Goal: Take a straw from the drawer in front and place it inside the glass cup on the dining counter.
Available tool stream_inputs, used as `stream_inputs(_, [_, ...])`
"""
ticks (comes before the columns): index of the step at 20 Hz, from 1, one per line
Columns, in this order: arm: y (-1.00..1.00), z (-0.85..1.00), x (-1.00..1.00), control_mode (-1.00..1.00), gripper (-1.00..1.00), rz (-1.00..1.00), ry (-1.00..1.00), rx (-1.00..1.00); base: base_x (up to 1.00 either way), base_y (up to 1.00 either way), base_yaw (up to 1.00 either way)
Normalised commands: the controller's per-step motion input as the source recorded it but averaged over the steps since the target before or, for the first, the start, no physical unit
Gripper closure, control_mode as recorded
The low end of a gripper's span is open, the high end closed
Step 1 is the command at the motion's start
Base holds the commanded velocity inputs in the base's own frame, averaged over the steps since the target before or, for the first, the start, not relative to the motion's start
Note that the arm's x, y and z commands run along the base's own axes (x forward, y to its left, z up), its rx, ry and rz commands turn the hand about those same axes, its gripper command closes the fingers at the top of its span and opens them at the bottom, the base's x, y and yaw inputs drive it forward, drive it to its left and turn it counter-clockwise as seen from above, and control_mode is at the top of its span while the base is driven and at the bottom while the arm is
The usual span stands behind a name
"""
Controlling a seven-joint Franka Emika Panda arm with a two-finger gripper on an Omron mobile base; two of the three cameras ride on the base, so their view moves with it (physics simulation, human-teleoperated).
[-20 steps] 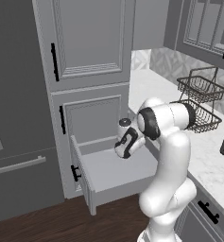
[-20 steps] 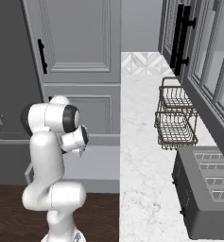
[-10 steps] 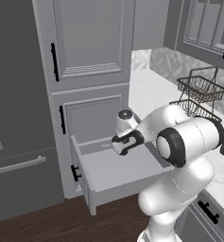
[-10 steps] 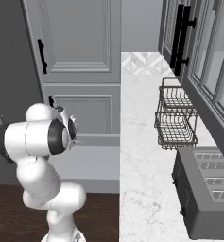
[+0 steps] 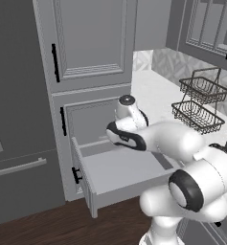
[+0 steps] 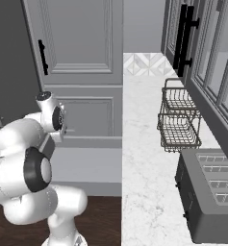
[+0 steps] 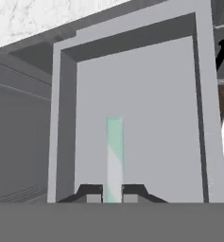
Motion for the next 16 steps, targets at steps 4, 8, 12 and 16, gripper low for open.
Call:
stream_inputs(4, [0.01,1.0,-0.32,-1.0,1.0,0.22,-0.07,-0.08,0.0,0.0,0.0])
stream_inputs(8, [0.0,1.0,-0.27,-1.0,1.0,0.38,-0.11,-0.11,0.0,0.0,0.0])
stream_inputs(12, [0.0,0.91,-0.31,-1.0,1.0,0.44,-0.31,-0.17,0.0,0.0,0.0])
stream_inputs(16, [0.0,0.78,-0.45,-1.0,1.0,0.5,-0.44,-0.2,0.0,0.0,0.0])
